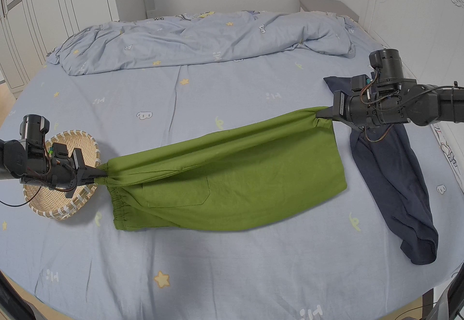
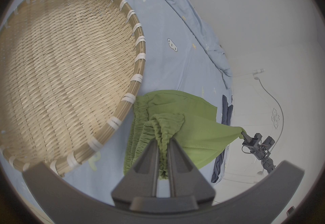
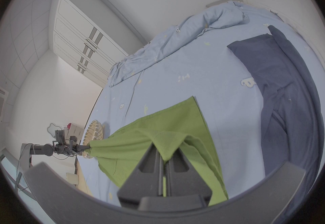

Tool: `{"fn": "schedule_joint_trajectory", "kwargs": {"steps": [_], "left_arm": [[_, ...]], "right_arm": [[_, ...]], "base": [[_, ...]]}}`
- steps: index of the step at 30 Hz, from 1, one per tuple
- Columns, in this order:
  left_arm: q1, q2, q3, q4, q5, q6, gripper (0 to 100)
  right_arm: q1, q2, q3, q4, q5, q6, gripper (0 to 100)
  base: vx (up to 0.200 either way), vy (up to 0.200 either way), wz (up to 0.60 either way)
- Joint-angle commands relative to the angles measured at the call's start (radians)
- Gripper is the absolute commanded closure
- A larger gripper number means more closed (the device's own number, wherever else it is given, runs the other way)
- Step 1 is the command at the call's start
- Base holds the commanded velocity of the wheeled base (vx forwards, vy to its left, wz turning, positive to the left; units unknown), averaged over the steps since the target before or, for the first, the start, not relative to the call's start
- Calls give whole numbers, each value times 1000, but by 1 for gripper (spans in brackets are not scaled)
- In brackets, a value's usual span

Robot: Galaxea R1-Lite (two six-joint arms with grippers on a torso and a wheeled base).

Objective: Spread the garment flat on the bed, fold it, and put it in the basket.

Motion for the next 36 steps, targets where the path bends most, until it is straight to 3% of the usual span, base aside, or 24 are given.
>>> {"fn": "schedule_joint_trajectory", "kwargs": {"steps": [1,36], "left_arm": [[0,52,-32,1,3,-2,100],[6,108,-48,-14,6,26,100]], "right_arm": [[-2,85,-77,-11,-7,-5,100],[9,242,-173,-21,-9,-25,100]], "base": [[0,0,0],[0,0,0]]}}
